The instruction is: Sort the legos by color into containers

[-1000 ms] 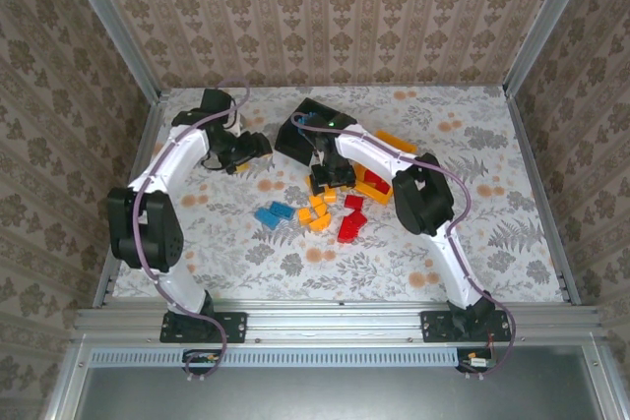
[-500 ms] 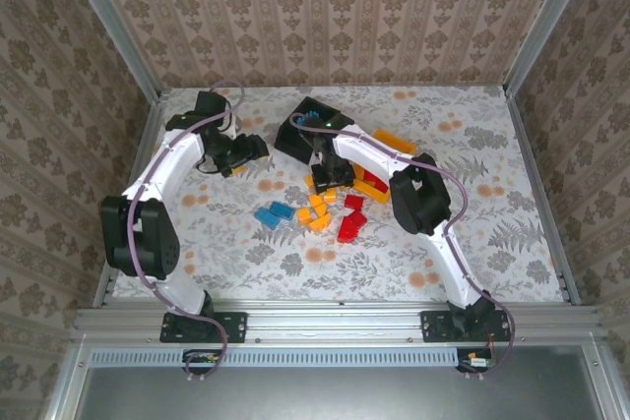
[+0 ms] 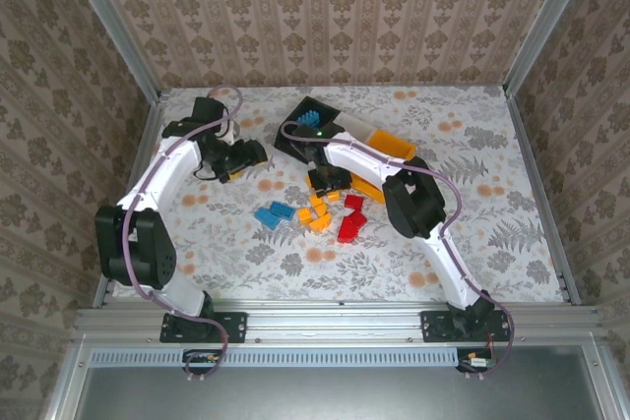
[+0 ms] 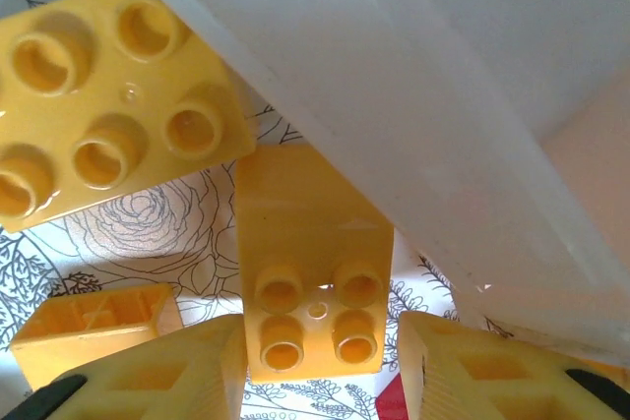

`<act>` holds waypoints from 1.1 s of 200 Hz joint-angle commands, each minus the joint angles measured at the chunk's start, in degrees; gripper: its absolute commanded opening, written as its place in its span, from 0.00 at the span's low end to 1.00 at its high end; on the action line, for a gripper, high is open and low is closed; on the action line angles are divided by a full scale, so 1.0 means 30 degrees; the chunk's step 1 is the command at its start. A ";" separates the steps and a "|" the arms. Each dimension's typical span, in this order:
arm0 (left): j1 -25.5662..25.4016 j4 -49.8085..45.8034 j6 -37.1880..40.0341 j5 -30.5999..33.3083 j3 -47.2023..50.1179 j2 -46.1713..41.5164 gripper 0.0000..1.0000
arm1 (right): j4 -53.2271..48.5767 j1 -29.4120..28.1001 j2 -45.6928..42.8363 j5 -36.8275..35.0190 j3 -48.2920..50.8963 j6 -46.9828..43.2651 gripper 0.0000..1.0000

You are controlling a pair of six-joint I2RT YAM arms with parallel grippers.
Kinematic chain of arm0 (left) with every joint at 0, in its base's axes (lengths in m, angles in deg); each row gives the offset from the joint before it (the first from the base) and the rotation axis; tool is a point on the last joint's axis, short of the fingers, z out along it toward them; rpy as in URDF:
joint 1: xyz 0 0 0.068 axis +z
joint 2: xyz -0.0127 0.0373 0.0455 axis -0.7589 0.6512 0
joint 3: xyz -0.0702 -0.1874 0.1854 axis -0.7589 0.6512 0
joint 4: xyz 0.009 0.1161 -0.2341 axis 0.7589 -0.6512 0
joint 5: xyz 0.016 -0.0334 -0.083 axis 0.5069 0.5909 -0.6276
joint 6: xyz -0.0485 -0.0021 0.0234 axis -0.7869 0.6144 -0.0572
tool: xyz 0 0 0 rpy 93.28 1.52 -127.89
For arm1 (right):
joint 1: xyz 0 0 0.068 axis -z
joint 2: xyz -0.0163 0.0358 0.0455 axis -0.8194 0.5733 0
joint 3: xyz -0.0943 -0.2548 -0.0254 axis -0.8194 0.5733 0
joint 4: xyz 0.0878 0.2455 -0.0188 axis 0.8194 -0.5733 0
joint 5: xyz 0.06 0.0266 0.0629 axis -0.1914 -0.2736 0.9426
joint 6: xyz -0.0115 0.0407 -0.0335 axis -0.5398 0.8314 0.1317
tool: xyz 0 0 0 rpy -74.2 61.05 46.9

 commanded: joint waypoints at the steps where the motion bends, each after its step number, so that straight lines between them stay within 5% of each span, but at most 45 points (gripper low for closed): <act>1: 0.0298 -0.0555 0.0479 0.0108 0.0306 -0.0792 0.74 | 0.1155 -0.0168 -0.0028 -0.0277 0.0388 0.0278 0.44; 82: 0.0599 -0.0518 0.0342 0.0042 0.0827 -0.1324 0.75 | 0.1937 0.0298 -0.0261 0.1295 0.1657 0.1006 0.46; 163: 0.0564 0.0280 -0.0139 -0.0235 0.0287 -0.0470 0.76 | 0.1947 0.0678 -0.2538 0.1174 0.2033 0.0387 0.35; 220: -0.1764 -0.1172 0.2413 0.1704 -0.2012 0.1048 0.76 | 0.2132 0.1659 -0.5705 0.2084 0.1704 0.0395 0.35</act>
